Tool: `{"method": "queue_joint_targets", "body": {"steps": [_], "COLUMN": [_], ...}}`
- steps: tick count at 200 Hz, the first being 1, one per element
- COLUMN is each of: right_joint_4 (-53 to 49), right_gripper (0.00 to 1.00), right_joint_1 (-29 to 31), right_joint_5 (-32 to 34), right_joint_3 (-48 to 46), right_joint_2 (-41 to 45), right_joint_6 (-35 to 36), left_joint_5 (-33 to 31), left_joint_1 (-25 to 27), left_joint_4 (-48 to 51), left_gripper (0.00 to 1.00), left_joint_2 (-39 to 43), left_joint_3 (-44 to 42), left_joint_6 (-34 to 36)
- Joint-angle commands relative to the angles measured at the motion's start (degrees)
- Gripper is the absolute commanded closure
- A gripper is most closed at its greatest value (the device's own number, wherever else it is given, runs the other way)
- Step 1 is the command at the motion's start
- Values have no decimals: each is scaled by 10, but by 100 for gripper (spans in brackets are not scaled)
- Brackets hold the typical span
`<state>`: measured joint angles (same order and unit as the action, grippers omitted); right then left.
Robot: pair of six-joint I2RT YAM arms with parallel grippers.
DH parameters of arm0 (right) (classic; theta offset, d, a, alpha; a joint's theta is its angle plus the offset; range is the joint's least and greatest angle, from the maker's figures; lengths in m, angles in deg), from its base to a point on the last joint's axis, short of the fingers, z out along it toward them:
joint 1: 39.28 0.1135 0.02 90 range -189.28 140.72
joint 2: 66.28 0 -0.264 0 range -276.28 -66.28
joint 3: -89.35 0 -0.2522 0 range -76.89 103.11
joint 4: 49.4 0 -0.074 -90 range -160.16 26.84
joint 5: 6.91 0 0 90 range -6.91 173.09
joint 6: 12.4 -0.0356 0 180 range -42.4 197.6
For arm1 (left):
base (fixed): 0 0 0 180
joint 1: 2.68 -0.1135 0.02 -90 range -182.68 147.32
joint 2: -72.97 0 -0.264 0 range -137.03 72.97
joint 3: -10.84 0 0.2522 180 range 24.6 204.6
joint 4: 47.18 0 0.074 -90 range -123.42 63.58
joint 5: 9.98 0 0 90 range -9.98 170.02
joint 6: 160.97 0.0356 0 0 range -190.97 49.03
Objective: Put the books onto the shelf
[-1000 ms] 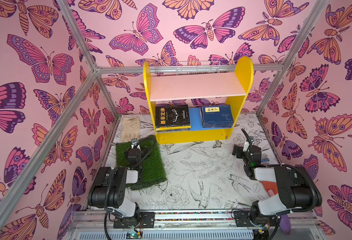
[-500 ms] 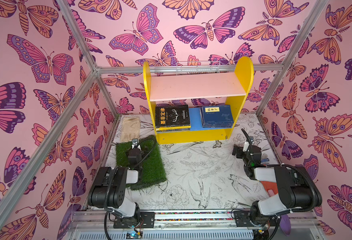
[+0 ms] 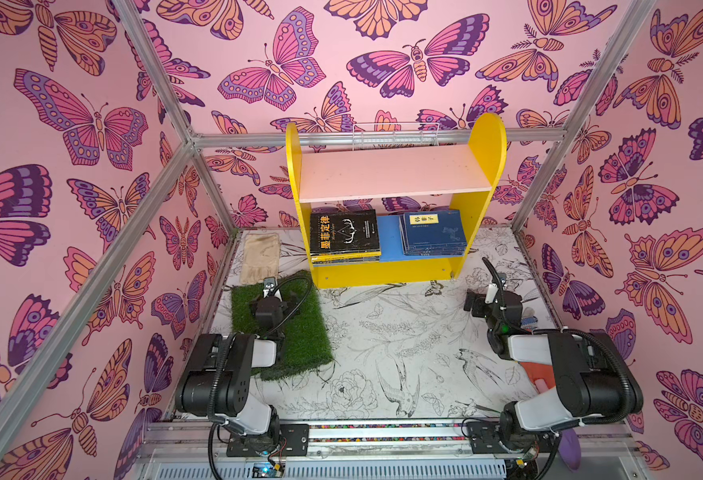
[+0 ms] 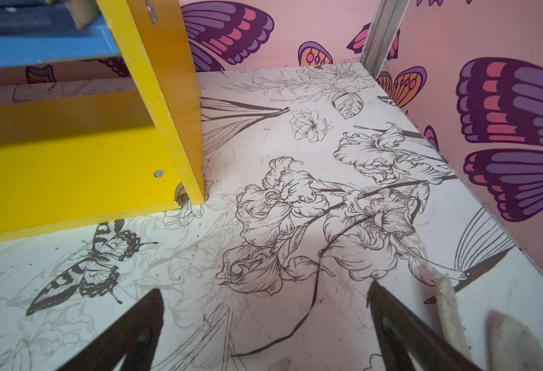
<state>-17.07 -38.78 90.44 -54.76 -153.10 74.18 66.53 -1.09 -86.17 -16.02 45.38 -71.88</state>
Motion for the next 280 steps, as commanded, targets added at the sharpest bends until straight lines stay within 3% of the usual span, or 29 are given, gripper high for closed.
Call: {"method": "queue_joint_targets", "body": {"steps": [1, 73, 82, 93, 97, 109, 110, 186, 189, 193, 194, 196, 199, 280], "right_joint_4": [9, 12, 12, 12, 12, 12, 12, 12, 12, 12, 12, 12, 12, 12], "right_gripper": [0, 0, 0, 0, 0, 0, 0, 0, 0, 0, 0, 0, 0, 0], "right_joint_1": [-5, -5, -5, -5, -6, -6, -6, -6, -6, -5, -6, -6, -6, -6], "right_joint_5": [-15, -16, -16, -16, -16, -16, -16, -16, -16, -16, -16, -16, -16, -16], "right_joint_3": [5, 5, 5, 5, 5, 5, 5, 5, 5, 5, 5, 5, 5, 5], "right_joint_2": [5, 5, 5, 5, 5, 5, 5, 5, 5, 5, 6, 5, 5, 5], "right_joint_6": [-8, -8, -8, -8, -8, -8, -8, -8, -8, -8, -8, -8, -8, -8], "left_joint_5": [-5, -5, -5, -5, -5, -5, -5, -6, -6, -6, -6, -6, -6, 19], "left_joint_1": [3, 3, 3, 4, 3, 3, 3, 3, 3, 3, 3, 3, 4, 3], "left_joint_4": [-18, -19, -19, -20, -19, -19, -19, -19, -19, -19, -19, -19, -19, -18], "left_gripper": [1, 0, 4, 26, 41, 100, 100, 100, 88, 64, 37, 13, 1, 1], "left_joint_2": [-4, -4, -4, -5, -4, -4, -4, -3, -4, -3, -4, -3, -4, -2], "left_joint_3": [-4, -4, -4, -4, -4, -4, -4, -4, -4, -4, -4, -4, -4, -3], "left_joint_6": [3, 3, 3, 3, 3, 3, 3, 3, 3, 3, 3, 1, 3, 12]}}
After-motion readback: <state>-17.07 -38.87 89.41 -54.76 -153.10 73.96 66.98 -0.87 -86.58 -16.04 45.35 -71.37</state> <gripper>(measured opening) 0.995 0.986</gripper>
